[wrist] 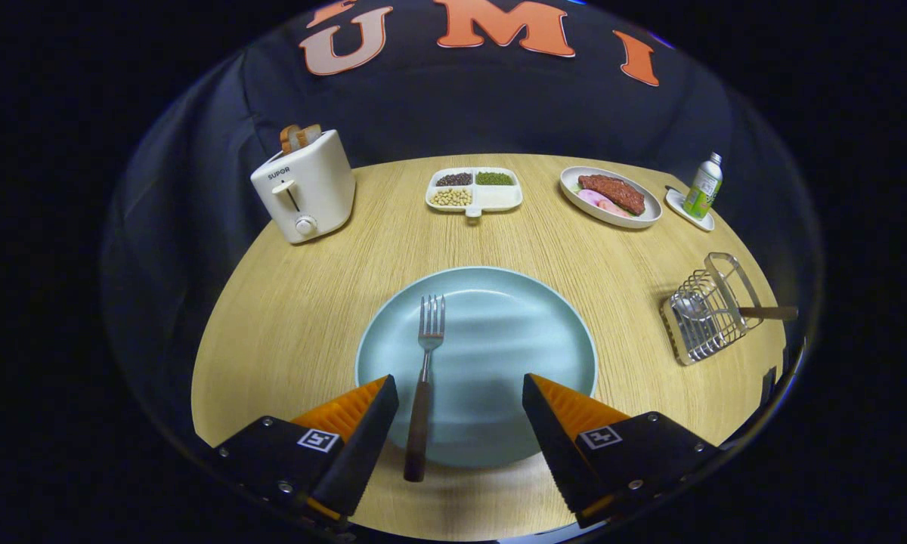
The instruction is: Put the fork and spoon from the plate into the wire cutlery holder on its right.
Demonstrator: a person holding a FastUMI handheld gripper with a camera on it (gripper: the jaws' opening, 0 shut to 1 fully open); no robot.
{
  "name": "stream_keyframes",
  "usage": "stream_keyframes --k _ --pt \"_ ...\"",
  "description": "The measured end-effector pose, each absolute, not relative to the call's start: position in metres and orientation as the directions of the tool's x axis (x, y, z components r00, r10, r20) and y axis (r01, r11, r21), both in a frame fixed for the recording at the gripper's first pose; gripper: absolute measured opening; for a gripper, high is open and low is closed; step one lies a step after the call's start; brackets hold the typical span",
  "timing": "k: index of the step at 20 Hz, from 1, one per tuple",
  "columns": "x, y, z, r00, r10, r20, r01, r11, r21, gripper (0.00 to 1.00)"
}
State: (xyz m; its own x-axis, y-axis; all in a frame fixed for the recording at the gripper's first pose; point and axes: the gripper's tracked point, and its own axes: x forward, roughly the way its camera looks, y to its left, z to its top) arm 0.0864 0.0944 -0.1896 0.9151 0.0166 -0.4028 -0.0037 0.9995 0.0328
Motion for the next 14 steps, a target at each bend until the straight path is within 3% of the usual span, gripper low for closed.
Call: stream_keyframes --k 3,8,12,14 --pt "0.088 0.100 -0.202 0.917 0.005 -0.399 0.001 1.000 0.016 0.97" --pt "0.091 0.112 -0.213 0.907 0.031 -0.420 -0.021 0.999 0.027 0.74" --pt "0.092 0.117 -0.217 0.898 0.042 -0.438 -0.029 0.999 0.037 0.43" --pt "0.093 0.119 -0.220 0.892 0.043 -0.450 -0.026 0.999 0.044 0.21"
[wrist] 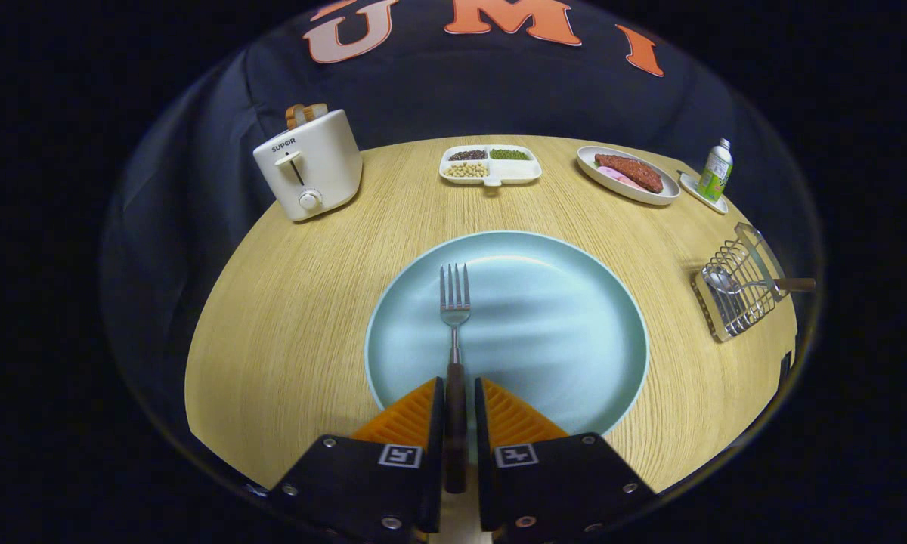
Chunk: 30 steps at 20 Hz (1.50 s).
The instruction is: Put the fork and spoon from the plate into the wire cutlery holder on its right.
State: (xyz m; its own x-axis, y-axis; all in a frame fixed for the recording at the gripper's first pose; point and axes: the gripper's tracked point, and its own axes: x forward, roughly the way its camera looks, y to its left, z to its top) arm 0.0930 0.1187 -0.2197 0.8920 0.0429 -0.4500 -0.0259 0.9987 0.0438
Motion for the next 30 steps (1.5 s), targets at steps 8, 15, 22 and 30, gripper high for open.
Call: stream_keyframes --k 8,15,22,30 --pt "0.081 0.108 -0.198 0.867 0.114 -0.485 -0.068 0.991 0.111 0.01" --pt "0.043 0.041 -0.143 0.821 0.168 -0.545 -0.120 0.985 0.123 0.01" --pt "0.003 -0.061 -0.105 0.786 0.079 -0.613 -0.087 0.996 0.017 0.01" --pt "-0.015 -0.156 -0.091 0.691 -0.030 -0.722 -0.088 0.988 -0.126 0.01"
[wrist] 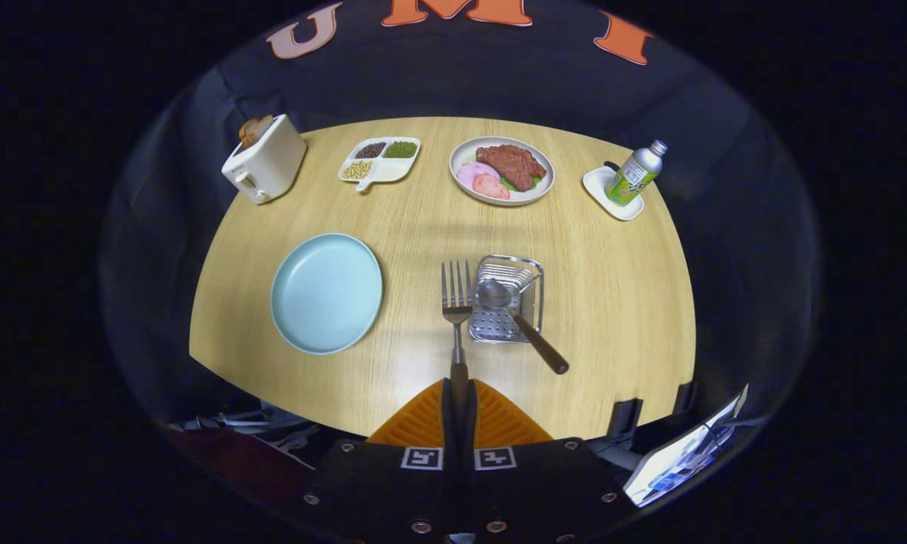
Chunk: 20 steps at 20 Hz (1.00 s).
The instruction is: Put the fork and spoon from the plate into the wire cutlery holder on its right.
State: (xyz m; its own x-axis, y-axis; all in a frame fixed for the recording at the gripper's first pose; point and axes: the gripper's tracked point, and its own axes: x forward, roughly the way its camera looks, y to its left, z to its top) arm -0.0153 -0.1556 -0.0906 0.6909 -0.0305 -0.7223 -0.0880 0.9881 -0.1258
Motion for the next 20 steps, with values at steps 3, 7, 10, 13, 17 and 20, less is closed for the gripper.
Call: stream_keyframes --k 3,7,10,13,17,20 --pt "-0.005 -0.174 -0.093 0.638 -0.053 -0.768 -0.106 0.982 -0.156 0.01" --pt "0.013 -0.188 -0.097 0.565 -0.080 -0.821 -0.144 0.970 -0.194 0.01" --pt "0.020 -0.189 -0.107 0.496 -0.089 -0.864 -0.180 0.963 -0.203 0.01" --pt "0.028 -0.192 -0.115 0.447 -0.119 -0.887 -0.186 0.957 -0.222 0.01" --pt "0.037 -0.189 -0.124 0.402 -0.121 -0.908 -0.180 0.961 -0.208 0.03" --pt "0.048 -0.185 -0.128 0.393 -0.128 -0.910 -0.164 0.965 -0.206 0.04"
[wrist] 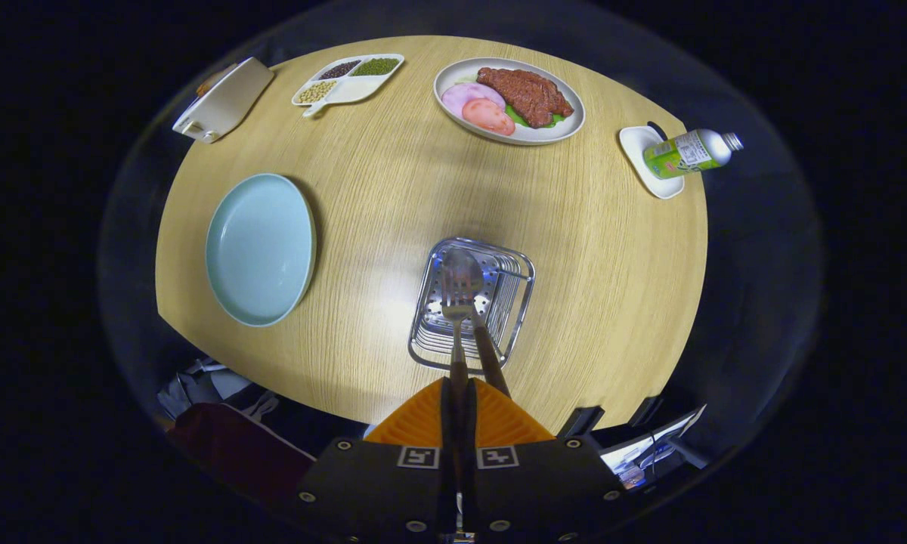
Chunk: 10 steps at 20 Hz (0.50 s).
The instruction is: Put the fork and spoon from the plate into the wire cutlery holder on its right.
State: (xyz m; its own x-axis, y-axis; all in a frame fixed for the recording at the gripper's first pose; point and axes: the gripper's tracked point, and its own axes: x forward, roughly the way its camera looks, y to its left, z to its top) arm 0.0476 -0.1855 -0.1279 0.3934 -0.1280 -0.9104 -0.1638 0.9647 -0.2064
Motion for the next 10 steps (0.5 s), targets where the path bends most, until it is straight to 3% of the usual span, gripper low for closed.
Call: stream_keyframes --k 4,10 --pt "0.056 -0.182 -0.133 0.389 -0.134 -0.911 -0.141 0.969 -0.202 0.05" --pt "0.055 -0.170 -0.125 0.424 -0.097 -0.901 -0.126 0.978 -0.165 0.17"
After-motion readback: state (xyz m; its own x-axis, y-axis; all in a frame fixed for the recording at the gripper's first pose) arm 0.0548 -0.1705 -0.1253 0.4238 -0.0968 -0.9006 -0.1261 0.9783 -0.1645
